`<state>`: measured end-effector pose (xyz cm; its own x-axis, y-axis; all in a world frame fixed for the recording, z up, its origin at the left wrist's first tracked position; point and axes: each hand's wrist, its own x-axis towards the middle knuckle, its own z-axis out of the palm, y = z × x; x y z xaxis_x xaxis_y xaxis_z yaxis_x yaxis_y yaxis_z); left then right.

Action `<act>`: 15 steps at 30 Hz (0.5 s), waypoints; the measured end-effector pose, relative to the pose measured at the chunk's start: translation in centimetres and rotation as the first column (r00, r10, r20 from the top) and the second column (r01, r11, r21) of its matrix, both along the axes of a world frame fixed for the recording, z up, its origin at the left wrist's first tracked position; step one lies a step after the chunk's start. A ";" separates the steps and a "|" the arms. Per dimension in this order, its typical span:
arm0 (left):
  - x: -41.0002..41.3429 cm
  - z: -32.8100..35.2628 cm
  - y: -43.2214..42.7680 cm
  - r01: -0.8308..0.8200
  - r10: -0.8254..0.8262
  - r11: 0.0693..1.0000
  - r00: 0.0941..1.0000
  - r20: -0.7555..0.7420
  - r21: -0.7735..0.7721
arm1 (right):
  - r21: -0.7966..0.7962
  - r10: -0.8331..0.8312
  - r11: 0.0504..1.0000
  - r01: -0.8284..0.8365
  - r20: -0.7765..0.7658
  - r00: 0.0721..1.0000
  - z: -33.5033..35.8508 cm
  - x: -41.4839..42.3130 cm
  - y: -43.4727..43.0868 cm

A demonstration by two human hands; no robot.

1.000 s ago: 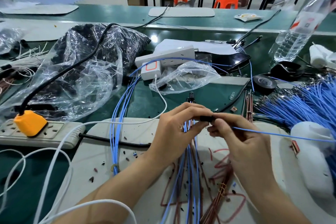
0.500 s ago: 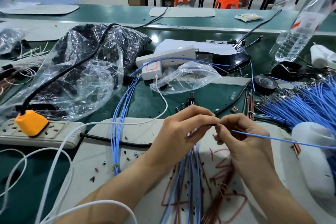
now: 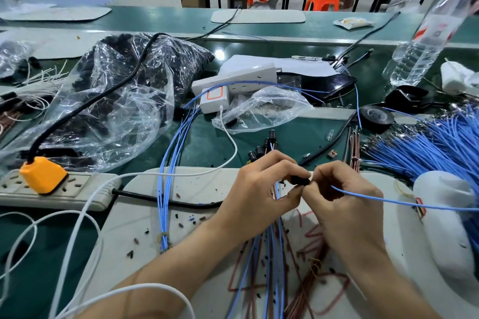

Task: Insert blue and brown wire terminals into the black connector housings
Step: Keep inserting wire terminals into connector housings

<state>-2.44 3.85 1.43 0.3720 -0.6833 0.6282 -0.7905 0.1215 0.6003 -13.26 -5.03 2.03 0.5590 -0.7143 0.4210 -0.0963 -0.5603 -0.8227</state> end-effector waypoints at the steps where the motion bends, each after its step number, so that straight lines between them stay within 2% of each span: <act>1: -0.2 -0.1 -0.1 -0.006 0.006 1.000 1.000 -0.002 -0.001 | -0.050 -0.011 0.999 0.011 -0.007 1.000 0.0 0.0 0.0; 6: -0.4 -0.4 -0.4 -0.031 0.030 0.999 0.999 -0.031 -0.032 | -0.159 -0.064 0.985 0.064 0.003 0.998 0.1 0.0 -0.1; 10: -1.0 -0.4 -0.4 -0.024 0.021 1.000 0.980 -0.196 -0.011 | -0.188 -0.090 0.978 0.092 0.022 0.996 0.4 0.3 0.1; 13: 0.2 -0.1 -0.3 -0.178 0.157 0.984 0.890 -0.428 -0.010 | -0.274 -0.123 0.954 0.123 0.018 0.992 0.5 -0.1 -0.1; 15: 1.7 0.1 0.0 -0.251 0.228 0.968 0.884 -0.409 -0.003 | -0.200 -0.121 0.972 0.125 0.032 0.992 0.6 -0.6 -0.3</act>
<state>-0.75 3.87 1.49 0.7485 -0.5105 0.4233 -0.4919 0.0008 0.8707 -13.84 -5.32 2.58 0.4624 -0.6766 0.5731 -0.1596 -0.6993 -0.6968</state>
